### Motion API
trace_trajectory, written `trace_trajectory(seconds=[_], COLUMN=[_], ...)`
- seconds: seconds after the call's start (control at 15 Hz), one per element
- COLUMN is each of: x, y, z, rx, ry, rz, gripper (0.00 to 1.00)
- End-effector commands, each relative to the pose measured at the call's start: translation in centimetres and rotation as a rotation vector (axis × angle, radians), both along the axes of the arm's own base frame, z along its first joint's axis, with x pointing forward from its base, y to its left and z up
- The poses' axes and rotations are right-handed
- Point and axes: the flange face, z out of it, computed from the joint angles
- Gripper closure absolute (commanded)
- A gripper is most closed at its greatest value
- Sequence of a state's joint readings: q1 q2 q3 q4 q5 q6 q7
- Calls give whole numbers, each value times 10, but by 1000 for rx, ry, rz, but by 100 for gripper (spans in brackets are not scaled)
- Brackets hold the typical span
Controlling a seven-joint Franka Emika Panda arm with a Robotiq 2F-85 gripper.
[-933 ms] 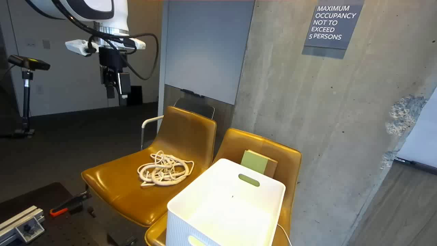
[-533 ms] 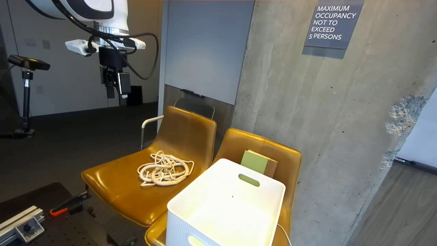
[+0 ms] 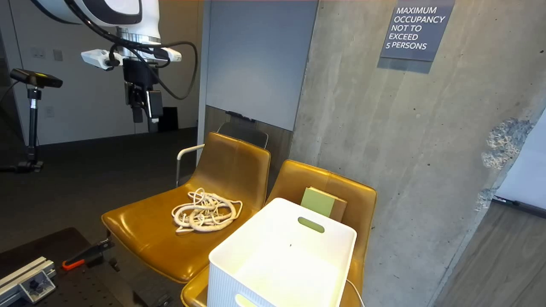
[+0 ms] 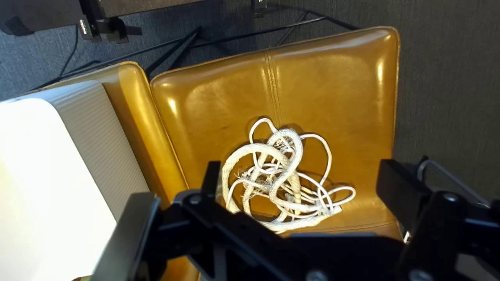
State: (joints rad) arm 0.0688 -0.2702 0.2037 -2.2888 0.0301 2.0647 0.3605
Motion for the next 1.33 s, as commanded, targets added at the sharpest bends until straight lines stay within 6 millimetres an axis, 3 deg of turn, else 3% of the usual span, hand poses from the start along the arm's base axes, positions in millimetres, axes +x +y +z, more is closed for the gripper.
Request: trace_trajectory(seconds=[0.0, 0.4, 0.6, 0.87, 1.07, 1.27], x=[3, 50, 87, 135, 162, 186], y=[22, 53, 65, 79, 92, 93], z=[10, 11, -10, -60, -105, -147], rx=[32, 83, 88, 68, 31, -17], ry=[-31, -140, -158, -166, -188, -196], rz=[-18, 11, 29, 71, 129, 180], gripper=[0, 0, 0, 0, 0, 0])
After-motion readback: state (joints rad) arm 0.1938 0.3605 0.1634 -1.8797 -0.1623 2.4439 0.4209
